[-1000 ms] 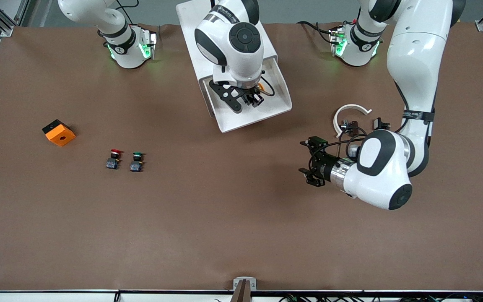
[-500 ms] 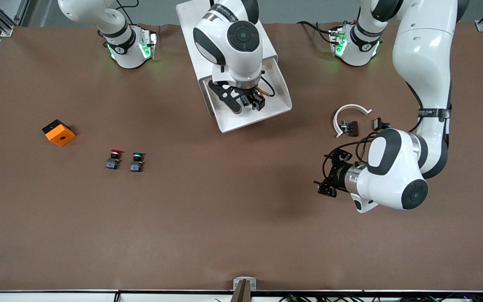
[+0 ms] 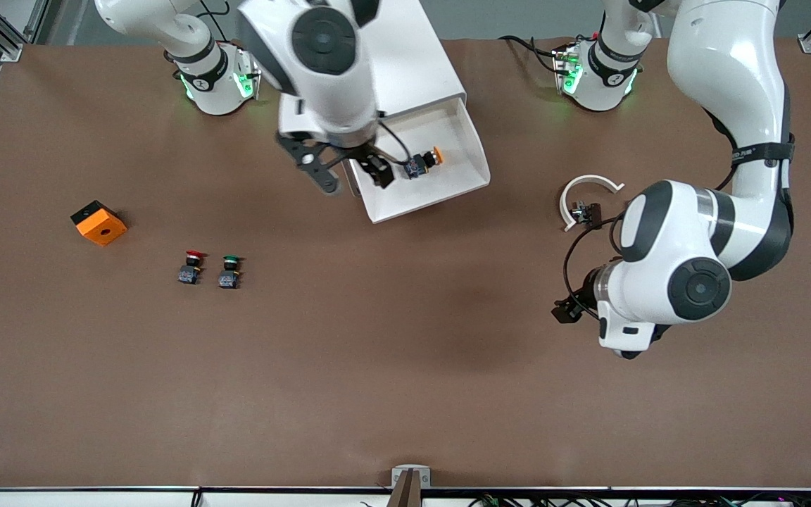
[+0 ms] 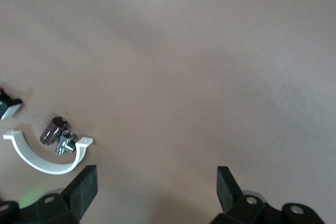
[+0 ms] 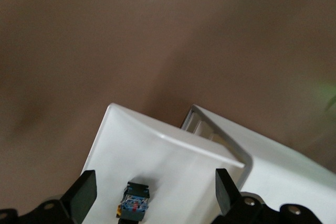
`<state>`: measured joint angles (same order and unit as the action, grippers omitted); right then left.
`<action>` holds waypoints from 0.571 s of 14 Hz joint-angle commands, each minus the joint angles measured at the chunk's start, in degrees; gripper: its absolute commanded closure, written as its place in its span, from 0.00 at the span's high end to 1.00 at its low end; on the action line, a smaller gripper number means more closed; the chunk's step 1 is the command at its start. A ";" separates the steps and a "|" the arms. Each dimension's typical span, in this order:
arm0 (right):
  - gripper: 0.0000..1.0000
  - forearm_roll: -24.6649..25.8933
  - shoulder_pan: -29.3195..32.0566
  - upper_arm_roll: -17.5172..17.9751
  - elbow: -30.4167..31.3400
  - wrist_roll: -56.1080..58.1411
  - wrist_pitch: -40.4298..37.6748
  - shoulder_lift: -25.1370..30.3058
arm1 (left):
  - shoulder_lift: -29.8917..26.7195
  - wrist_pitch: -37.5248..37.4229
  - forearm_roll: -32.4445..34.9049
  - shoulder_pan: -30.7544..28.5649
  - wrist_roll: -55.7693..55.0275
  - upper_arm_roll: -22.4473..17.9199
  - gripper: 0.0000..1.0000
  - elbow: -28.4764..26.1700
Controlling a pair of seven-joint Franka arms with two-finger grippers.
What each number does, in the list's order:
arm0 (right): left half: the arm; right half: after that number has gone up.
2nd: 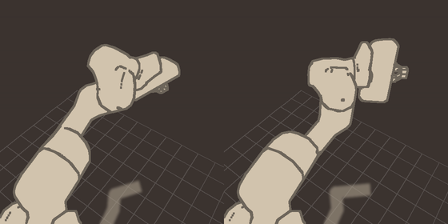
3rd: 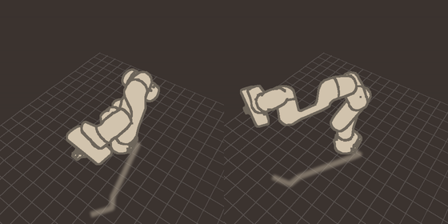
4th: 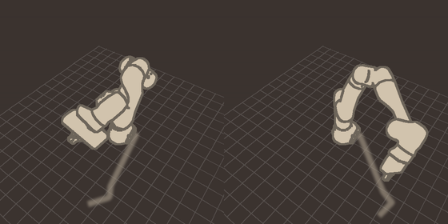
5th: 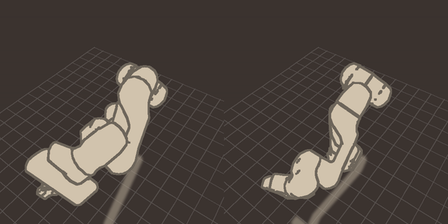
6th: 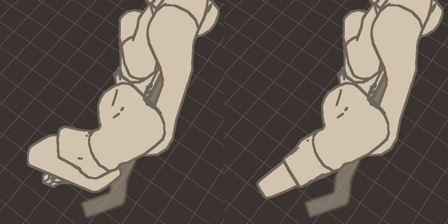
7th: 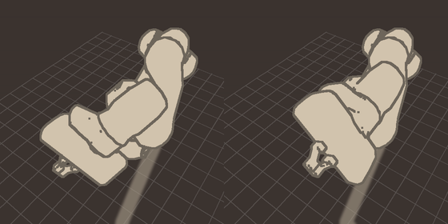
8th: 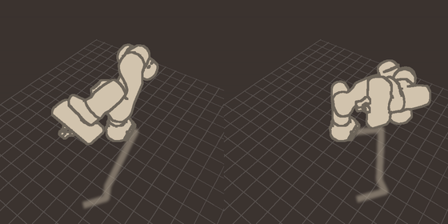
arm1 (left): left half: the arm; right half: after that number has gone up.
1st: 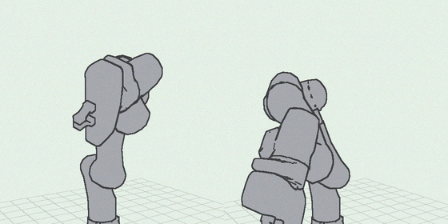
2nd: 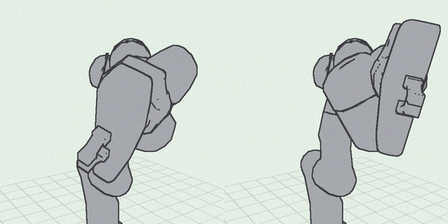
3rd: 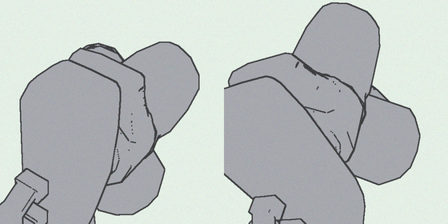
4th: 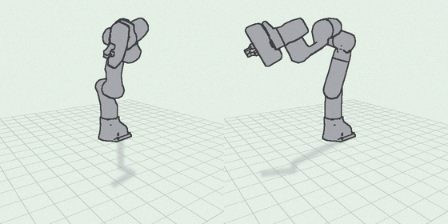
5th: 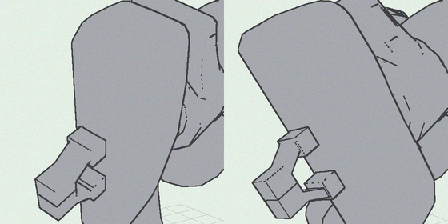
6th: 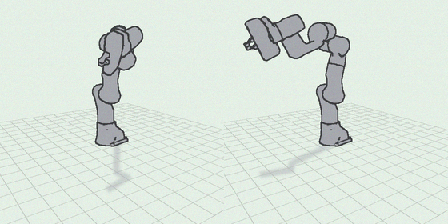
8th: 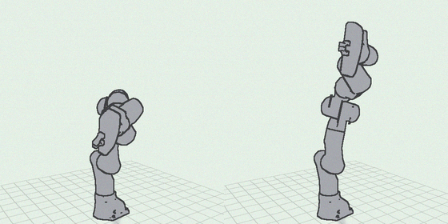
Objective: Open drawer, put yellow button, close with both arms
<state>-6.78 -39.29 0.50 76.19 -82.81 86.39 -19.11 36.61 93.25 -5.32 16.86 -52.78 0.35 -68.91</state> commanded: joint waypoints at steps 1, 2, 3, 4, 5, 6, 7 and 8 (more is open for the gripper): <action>1.00 -1.22 7.44 0.64 1.15 16.64 -6.48 5.12 | -3.47 3.59 1.54 0.28 5.13 0.88 1.00 -4.90; 1.00 -1.13 10.69 0.56 2.98 25.06 -7.80 7.31 | -4.43 5.26 1.54 0.28 5.67 1.23 1.00 -6.74; 1.00 -0.95 13.68 0.47 6.13 32.46 -7.73 10.03 | -5.49 7.36 1.54 0.28 5.93 1.67 1.00 -9.11; 1.00 -0.78 17.02 0.47 9.21 38.97 -7.47 12.23 | -6.71 10.25 1.54 0.28 5.94 2.28 1.00 -11.83; 1.00 -0.60 19.75 0.47 12.28 44.52 -7.12 14.25 | -8.03 13.33 1.63 0.28 5.94 2.81 1.00 -14.82; 1.00 -0.08 21.60 0.47 15.36 48.49 -5.64 16.36 | -8.91 15.88 1.72 0.28 5.94 3.43 1.00 -17.02; 1.00 1.41 23.62 0.47 19.83 52.62 -3.18 19.25 | -9.27 18.08 1.89 0.28 6.02 4.04 1.00 -18.70; 1.00 2.38 25.38 0.47 24.05 56.66 -0.11 22.07 | -9.01 19.32 2.94 0.37 6.37 4.74 1.00 -19.15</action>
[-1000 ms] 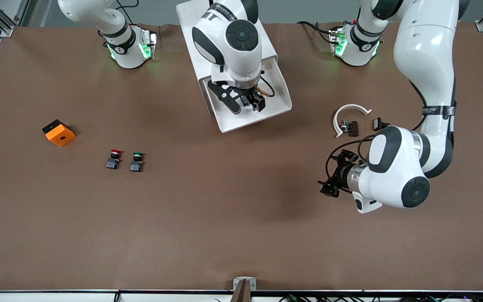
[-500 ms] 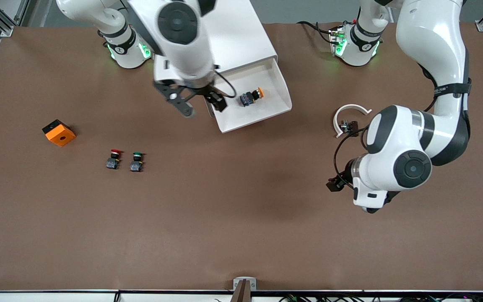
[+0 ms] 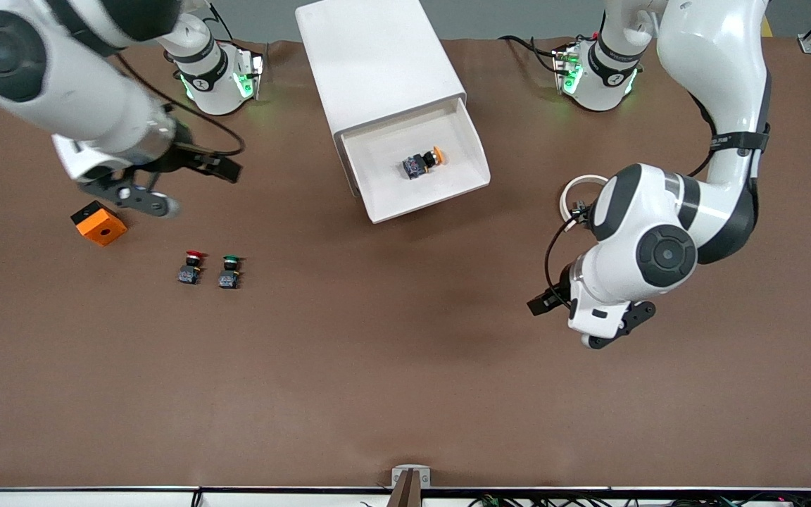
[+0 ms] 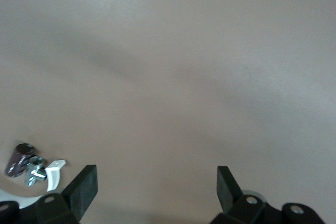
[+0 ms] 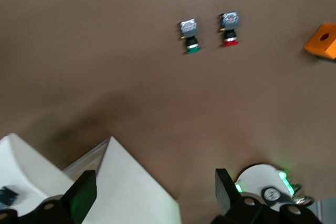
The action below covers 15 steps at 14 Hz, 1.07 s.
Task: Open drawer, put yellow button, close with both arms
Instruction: 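Retract the right gripper while the left gripper moves to the drawer front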
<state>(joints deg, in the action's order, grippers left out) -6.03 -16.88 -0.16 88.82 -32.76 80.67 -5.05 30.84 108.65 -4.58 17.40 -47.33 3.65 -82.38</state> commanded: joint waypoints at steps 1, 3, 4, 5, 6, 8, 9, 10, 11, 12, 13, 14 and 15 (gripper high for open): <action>1.00 2.16 4.30 1.13 15.38 10.14 8.42 10.47 | -2.63 4.90 3.77 0.00 2.05 2.40 1.00 -5.77; 1.00 3.91 6.51 1.13 19.97 12.36 11.78 12.60 | -0.97 7.27 4.76 0.52 2.33 3.90 1.00 -5.86; 1.00 4.70 7.04 1.13 20.86 12.72 12.57 12.61 | -0.35 8.15 4.67 1.13 2.06 3.99 1.00 -5.86; 1.00 5.06 8.52 1.13 21.74 14.90 14.15 12.52 | 0.27 8.59 4.67 2.45 1.63 3.99 1.00 -5.86; 1.00 5.06 10.28 1.13 23.22 19.01 16.60 12.52 | 0.88 8.86 4.41 3.94 1.36 3.99 1.00 -5.86; 1.00 5.06 13.09 1.13 26.04 24.04 21.35 12.26 | 0.71 8.86 3.36 6.23 -0.56 4.17 1.00 -6.30; 1.00 5.06 14.15 1.13 27.18 26.06 23.46 12.25 | 0.28 8.86 2.48 7.46 -2.23 4.34 1.00 -7.17; 1.00 5.15 15.20 1.13 27.72 27.82 24.96 12.08 | -0.25 8.51 2.39 8.17 -3.03 5.21 1.00 -7.79; 1.00 5.15 16.52 1.13 27.98 29.66 25.93 11.47 | -1.21 8.42 2.30 8.17 -3.21 6.53 1.00 -8.93; 1.00 5.15 17.66 1.13 28.16 31.07 27.16 10.85 | -2.00 8.42 2.30 8.17 -4.08 8.37 1.00 -10.15; 1.00 5.15 18.98 1.13 28.16 33.35 28.22 10.24 | -2.88 8.42 2.30 8.00 -5.05 9.61 1.00 -11.21; 1.00 5.15 20.47 1.13 28.07 35.81 28.92 9.62 | -3.50 8.34 2.30 7.82 -5.32 11.18 1.00 -12.09; 1.00 5.15 21.45 1.13 27.99 37.40 29.54 9.10 | -4.20 8.16 2.21 7.65 -5.50 12.59 1.00 -12.80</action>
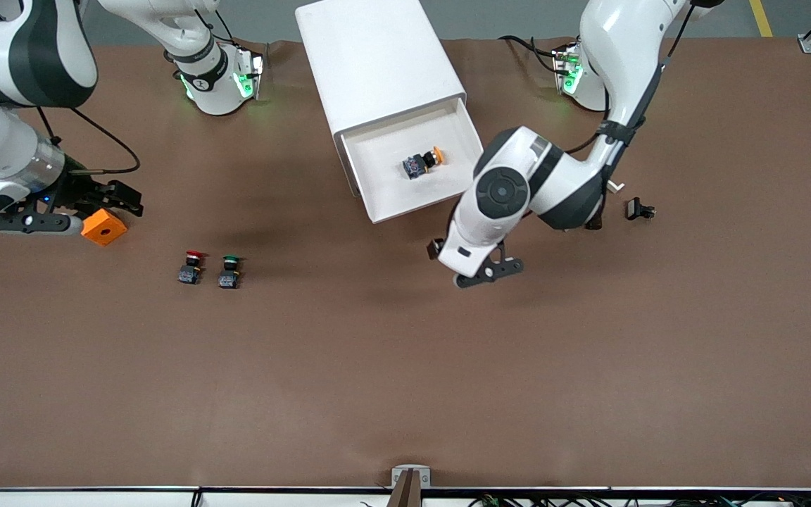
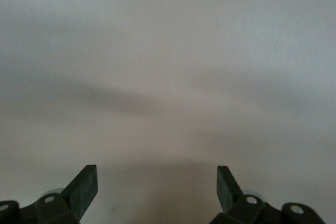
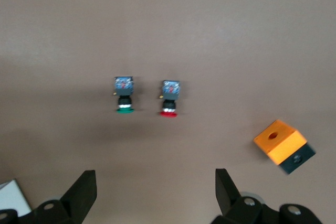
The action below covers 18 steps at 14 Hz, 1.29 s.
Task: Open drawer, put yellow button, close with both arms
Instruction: 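Push the drawer closed with the left gripper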
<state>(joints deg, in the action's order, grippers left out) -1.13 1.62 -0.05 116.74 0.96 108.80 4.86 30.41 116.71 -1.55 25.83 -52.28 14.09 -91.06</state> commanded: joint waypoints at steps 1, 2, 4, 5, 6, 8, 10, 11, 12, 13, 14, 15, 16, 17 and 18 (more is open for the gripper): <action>1.00 0.25 3.55 1.02 -0.45 4.05 1.67 -1.16 | -4.21 0.01 -0.91 -0.87 -1.50 3.73 1.00 -4.82; 1.00 0.34 4.00 1.02 -1.50 4.22 1.59 -1.26 | -4.65 0.01 -1.08 -0.87 -3.07 5.14 1.00 -5.26; 1.00 0.34 4.00 1.02 -4.05 4.23 1.24 -1.26 | -4.66 0.01 -1.08 -0.87 -4.58 8.22 1.00 -6.22; 1.00 0.34 4.09 1.02 -5.46 4.05 1.15 -1.26 | -4.66 0.01 -1.26 -0.96 -4.58 9.28 1.00 -6.75; 1.00 0.34 4.09 1.02 -6.60 3.96 1.06 -1.26 | -4.66 -0.07 -3.09 -0.96 -4.58 10.16 1.00 -6.84; 1.00 0.34 4.00 1.02 -9.41 3.79 -0.77 -1.26 | -4.66 -0.51 -7.31 -0.79 -4.58 10.87 1.00 -7.11; 1.00 0.34 3.48 1.11 -14.76 3.00 -6.12 -1.87 | -4.48 -2.79 -7.68 -0.69 -4.58 13.14 1.00 -7.46; 1.00 0.25 3.39 1.19 -18.53 2.12 -8.93 -3.18 | -4.48 -3.76 -7.76 -0.70 -4.67 14.11 1.00 -7.55; 1.00 0.16 3.47 1.20 -22.05 1.68 -10.96 -4.76 | -4.48 -4.38 -7.94 -0.70 -4.67 14.99 1.00 -7.90; 1.00 0.16 3.65 1.20 -25.30 1.76 -12.98 -6.51 | -4.48 -4.47 -8.64 -0.70 -5.54 15.87 1.00 -8.07; 1.00 0.08 3.82 1.20 -26.64 1.85 -13.61 -6.88 | -4.40 -4.47 -8.99 -0.61 -6.59 16.40 1.00 -8.08; 1.00 0.16 4.00 1.20 -26.83 1.76 -13.53 -6.79 | -4.31 -4.47 -8.99 -0.43 -7.56 17.10 1.00 -8.34; 1.00 -0.01 4.09 1.11 -27.00 2.03 -13.44 -6.79 | -4.31 -4.47 -9.08 -0.43 -7.66 17.63 1.00 -8.77; 1.00 0.07 3.91 1.11 -28.22 2.11 -13.53 -6.79 | -4.22 -4.47 -9.08 -0.43 -7.74 18.16 1.00 -9.21; 1.00 0.77 3.48 1.19 -28.32 1.94 -13.53 -6.79 | -4.04 -4.47 -9.34 -0.35 -7.75 18.51 1.00 -9.57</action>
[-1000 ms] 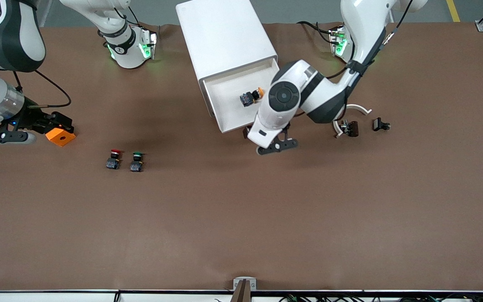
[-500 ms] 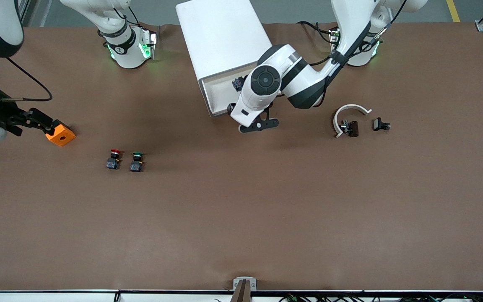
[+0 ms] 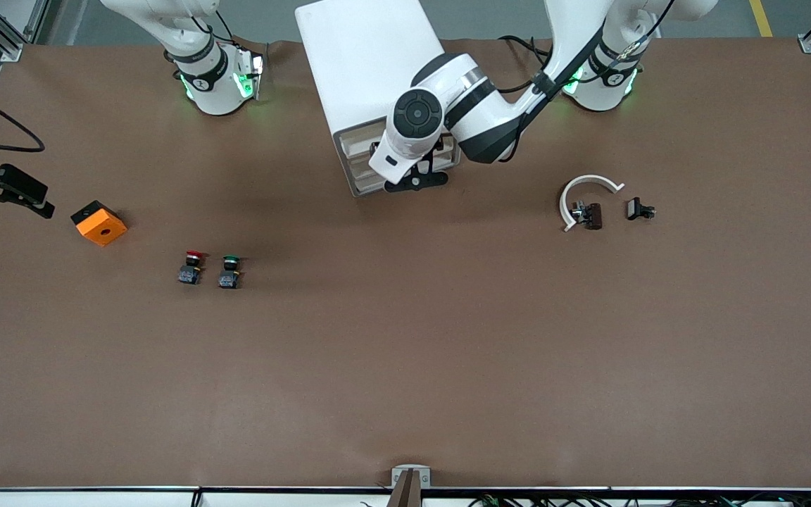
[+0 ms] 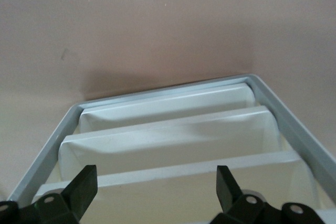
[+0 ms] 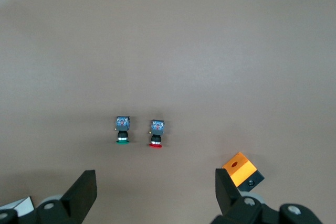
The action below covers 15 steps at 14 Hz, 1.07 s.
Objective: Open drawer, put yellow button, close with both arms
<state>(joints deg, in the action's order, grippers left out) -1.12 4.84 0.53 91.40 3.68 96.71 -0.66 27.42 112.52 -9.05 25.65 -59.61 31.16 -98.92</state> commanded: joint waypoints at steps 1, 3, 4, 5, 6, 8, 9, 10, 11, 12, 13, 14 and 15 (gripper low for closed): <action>1.00 2.51 0.08 0.78 -3.07 -0.69 -1.61 -1.19 | -0.97 -0.29 -2.29 -0.08 -0.51 1.45 1.00 -1.72; 1.00 3.15 -0.01 0.96 -3.16 -0.60 -1.96 -1.19 | -1.14 -0.37 -2.38 -0.60 -0.51 1.45 1.00 -1.72; 1.00 3.14 -0.01 0.96 -3.07 -0.60 -2.05 -1.27 | -1.32 -0.37 -2.29 -1.39 -0.59 1.10 1.00 -1.28; 1.00 3.14 -0.10 0.96 -2.98 -0.60 -2.31 -1.27 | -1.23 -0.37 -1.94 -3.22 -0.42 0.92 1.00 -0.84; 1.00 3.14 -0.19 0.96 -2.98 -0.60 -2.57 -1.36 | -1.14 -0.37 -1.51 -5.76 0.10 0.92 1.00 -0.05; 1.00 3.23 -0.19 0.88 -3.07 -0.60 -2.57 -1.45 | -1.06 -0.37 -0.54 -11.21 0.72 0.83 1.00 1.96; 1.00 3.23 -0.10 0.96 -2.98 -0.60 -2.57 -1.45 | -0.97 -0.37 0.51 -14.11 1.07 0.83 1.00 3.19; 1.00 3.32 -0.10 0.88 -2.98 -0.60 -2.57 -1.45 | -0.97 -0.37 2.17 -16.66 1.42 0.83 1.00 3.99; 1.00 3.32 -0.10 0.87 -2.98 -0.60 -2.57 -1.45 | -0.97 -0.37 4.89 -19.38 2.04 0.83 1.00 4.52; 1.00 3.23 -0.10 0.87 -3.07 -0.60 -2.49 -1.45 | -1.14 -0.37 7.96 -22.02 2.91 0.83 1.00 4.87; 1.00 3.32 -0.10 0.87 -3.07 -0.60 -2.49 -1.45 | -1.14 -0.29 10.60 -23.96 3.88 0.92 1.00 5.66; 1.00 3.32 -0.10 0.87 -3.07 -0.60 -2.57 -1.45 | -0.97 -0.37 12.98 -25.98 4.67 0.84 1.00 6.54; 1.00 3.32 -0.10 0.87 -3.07 -0.60 -2.57 -1.45 | -1.06 -0.29 15.26 -28.00 5.64 0.83 1.00 6.98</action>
<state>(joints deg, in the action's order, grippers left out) 1.31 4.69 1.17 89.89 3.68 95.20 -1.45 27.15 112.72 2.39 0.08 -54.90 31.37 -92.78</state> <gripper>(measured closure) 0.000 0.000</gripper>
